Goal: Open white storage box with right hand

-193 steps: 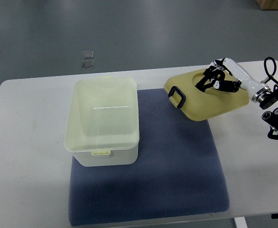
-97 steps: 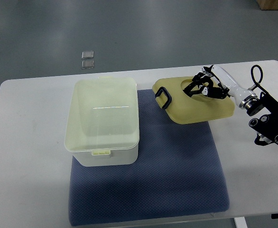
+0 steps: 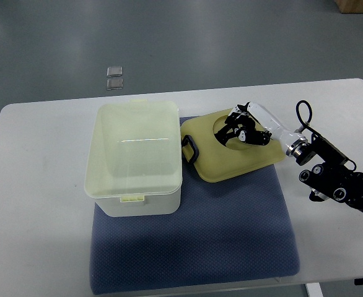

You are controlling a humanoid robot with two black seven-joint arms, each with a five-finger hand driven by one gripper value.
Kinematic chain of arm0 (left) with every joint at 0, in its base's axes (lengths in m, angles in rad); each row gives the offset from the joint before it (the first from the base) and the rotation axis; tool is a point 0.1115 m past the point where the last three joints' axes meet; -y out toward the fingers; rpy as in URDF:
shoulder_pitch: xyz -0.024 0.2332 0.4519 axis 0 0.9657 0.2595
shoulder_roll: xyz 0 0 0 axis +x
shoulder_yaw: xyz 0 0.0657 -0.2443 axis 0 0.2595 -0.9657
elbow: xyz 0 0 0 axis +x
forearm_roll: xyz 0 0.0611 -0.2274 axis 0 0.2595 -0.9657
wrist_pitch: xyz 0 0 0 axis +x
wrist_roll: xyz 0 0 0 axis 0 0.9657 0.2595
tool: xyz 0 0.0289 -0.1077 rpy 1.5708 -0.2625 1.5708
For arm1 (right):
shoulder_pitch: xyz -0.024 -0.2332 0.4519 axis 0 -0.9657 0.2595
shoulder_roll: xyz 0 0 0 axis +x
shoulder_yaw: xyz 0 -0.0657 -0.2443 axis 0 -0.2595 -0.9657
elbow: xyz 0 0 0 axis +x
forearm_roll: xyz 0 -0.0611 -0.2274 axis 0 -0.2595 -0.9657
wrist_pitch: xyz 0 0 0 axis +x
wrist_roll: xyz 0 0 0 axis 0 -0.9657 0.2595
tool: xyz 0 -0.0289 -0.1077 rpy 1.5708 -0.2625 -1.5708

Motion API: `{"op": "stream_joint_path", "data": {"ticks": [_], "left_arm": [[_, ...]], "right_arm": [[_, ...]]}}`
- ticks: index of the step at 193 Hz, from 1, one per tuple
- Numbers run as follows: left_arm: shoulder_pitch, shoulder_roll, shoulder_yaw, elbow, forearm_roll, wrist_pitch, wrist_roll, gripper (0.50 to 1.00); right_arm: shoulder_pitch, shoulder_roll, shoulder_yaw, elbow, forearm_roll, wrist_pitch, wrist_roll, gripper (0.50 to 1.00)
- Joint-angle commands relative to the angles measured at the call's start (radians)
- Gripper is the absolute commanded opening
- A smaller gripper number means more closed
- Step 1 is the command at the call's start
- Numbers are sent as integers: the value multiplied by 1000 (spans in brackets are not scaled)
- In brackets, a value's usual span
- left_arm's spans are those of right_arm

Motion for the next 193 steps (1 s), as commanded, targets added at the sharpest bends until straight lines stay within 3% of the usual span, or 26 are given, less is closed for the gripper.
{"op": "stream_joint_path", "data": {"ticks": [1, 38, 40, 41, 42, 43, 44, 45, 46, 47, 48, 49, 61, 65, 98, 142, 190, 193], "left_arm": [[0, 0, 0, 1, 0, -1, 0, 1000], [0, 0, 0, 1, 0, -1, 0, 1000], [0, 0, 0, 1, 0, -1, 0, 1000], [0, 0, 0, 1, 0, -2, 0, 1000], [0, 0, 0, 1, 0, -2, 0, 1000], [0, 0, 0, 1, 0, -2, 0, 1000], [0, 0, 0, 1, 0, -2, 0, 1000], [0, 0, 0, 1, 0, -2, 0, 1000], [0, 0, 0, 1, 0, -2, 0, 1000], [0, 0, 0, 1, 0, -2, 0, 1000], [0, 0, 0, 1, 0, -2, 0, 1000], [0, 0, 0, 1, 0, -2, 0, 1000], [0, 0, 0, 1, 0, -2, 0, 1000], [0, 0, 0, 1, 0, -2, 0, 1000], [0, 0, 0, 1, 0, -2, 0, 1000], [0, 0, 2, 1, 0, -2, 0, 1000], [0, 0, 2, -1, 0, -1, 0, 1000], [0, 0, 2, -1, 0, -1, 0, 1000]], "right_arm": [[-4, 9, -8, 0, 0, -10, 0, 500], [-12, 9, -8, 0, 3, -8, 0, 500], [-12, 9, -8, 0, 3, -8, 0, 525], [-12, 9, -8, 0, 3, -7, 0, 586], [-12, 9, -8, 0, 3, -7, 0, 586], [-12, 9, -7, 0, 3, -8, 0, 657], [-12, 9, -7, 0, 3, -8, 0, 658], [-10, 9, -7, 0, 5, -8, 0, 727], [-10, 9, -7, 0, 5, -8, 0, 727], [-10, 9, -7, 0, 5, -8, 0, 782], [-10, 9, -7, 0, 5, -8, 0, 782], [-10, 9, -7, 0, 5, -8, 0, 819], [-10, 4, -7, 0, 5, -4, 0, 881], [-7, 1, -7, 0, 5, -1, 0, 936], [0, -35, 4, 15, 14, 13, 0, 936], [5, -160, 55, 95, 46, 105, 0, 936], [65, -229, 294, 101, 387, 349, 0, 936], [66, -229, 320, 101, 437, 366, -22, 936]]}}
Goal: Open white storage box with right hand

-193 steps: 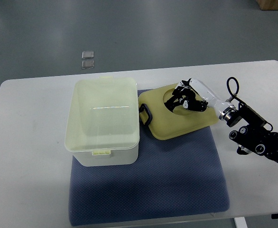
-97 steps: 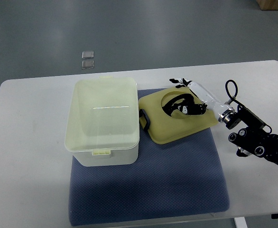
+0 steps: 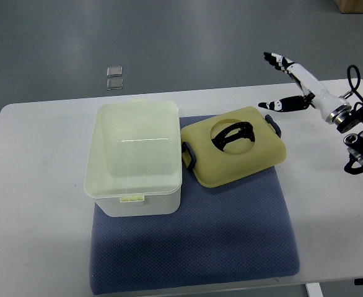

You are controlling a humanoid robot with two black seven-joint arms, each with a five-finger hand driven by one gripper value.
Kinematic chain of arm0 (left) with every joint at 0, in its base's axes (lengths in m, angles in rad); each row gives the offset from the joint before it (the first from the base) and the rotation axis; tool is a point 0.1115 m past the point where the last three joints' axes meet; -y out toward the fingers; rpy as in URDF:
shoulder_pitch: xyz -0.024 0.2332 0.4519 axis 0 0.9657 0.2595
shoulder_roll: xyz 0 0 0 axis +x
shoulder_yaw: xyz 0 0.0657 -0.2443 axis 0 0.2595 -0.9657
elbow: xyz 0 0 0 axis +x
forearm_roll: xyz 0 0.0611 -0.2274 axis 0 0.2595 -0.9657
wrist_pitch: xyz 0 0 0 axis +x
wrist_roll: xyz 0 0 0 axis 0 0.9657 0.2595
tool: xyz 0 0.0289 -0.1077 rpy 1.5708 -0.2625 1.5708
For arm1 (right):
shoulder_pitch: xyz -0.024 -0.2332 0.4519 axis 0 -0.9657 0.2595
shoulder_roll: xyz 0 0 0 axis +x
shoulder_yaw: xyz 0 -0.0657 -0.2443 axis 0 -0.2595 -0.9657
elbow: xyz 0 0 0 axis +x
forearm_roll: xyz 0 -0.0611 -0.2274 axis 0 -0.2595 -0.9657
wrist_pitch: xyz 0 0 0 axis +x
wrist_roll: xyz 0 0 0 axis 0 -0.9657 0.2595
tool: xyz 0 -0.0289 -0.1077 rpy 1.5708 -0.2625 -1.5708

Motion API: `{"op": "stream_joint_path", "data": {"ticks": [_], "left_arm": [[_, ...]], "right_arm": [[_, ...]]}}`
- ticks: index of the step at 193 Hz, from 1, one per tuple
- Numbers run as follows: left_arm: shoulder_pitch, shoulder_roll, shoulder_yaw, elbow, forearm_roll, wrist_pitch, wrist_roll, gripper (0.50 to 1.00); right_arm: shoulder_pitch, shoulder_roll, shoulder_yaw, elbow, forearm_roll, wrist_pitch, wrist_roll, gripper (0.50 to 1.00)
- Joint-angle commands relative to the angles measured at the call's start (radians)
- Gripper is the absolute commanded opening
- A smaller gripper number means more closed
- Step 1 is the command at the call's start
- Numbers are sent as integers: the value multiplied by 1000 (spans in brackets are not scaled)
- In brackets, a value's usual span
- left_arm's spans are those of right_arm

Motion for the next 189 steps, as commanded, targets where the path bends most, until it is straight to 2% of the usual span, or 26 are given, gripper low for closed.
{"op": "stream_joint_path", "data": {"ticks": [1, 14, 17, 29, 42, 55, 66, 93, 118, 145, 175, 189], "left_arm": [[0, 0, 0, -2, 0, 1, 0, 1000], [0, 0, 0, -3, 0, 1, 0, 1000], [0, 0, 0, -3, 0, 1, 0, 1000], [0, 0, -1, -3, 0, 1, 0, 1000], [0, 0, -1, -2, 0, 1, 0, 1000], [0, 0, -3, -2, 0, 1, 0, 1000], [0, 0, -3, 0, 0, 1, 0, 1000], [0, 0, -3, -2, 0, 1, 0, 1000], [0, 0, -1, -2, 0, 3, 0, 1000], [0, 0, 0, -2, 0, 3, 0, 1000], [0, 0, 0, -3, 0, 1, 0, 1000], [0, 0, 0, -3, 0, 1, 0, 1000]], "right_arm": [[16, -10, 111, 0, 198, 98, -22, 936], [24, -3, 177, 0, 359, 139, -99, 936], [27, 3, 199, 0, 449, 155, -144, 936], [27, 14, 225, -1, 633, 184, -246, 936], [27, 31, 228, -4, 817, 201, -329, 936], [26, 48, 228, 0, 1003, 222, -396, 936], [24, 52, 228, 6, 1142, 245, -428, 936], [13, 59, 216, 6, 1300, 308, -454, 936], [-3, 118, 229, -4, 1311, 316, -454, 936], [-14, 163, 229, -6, 1310, 330, -442, 936], [-43, 172, 228, -6, 1302, 422, -438, 936], [-51, 175, 229, -10, 1301, 434, -413, 936]]}}
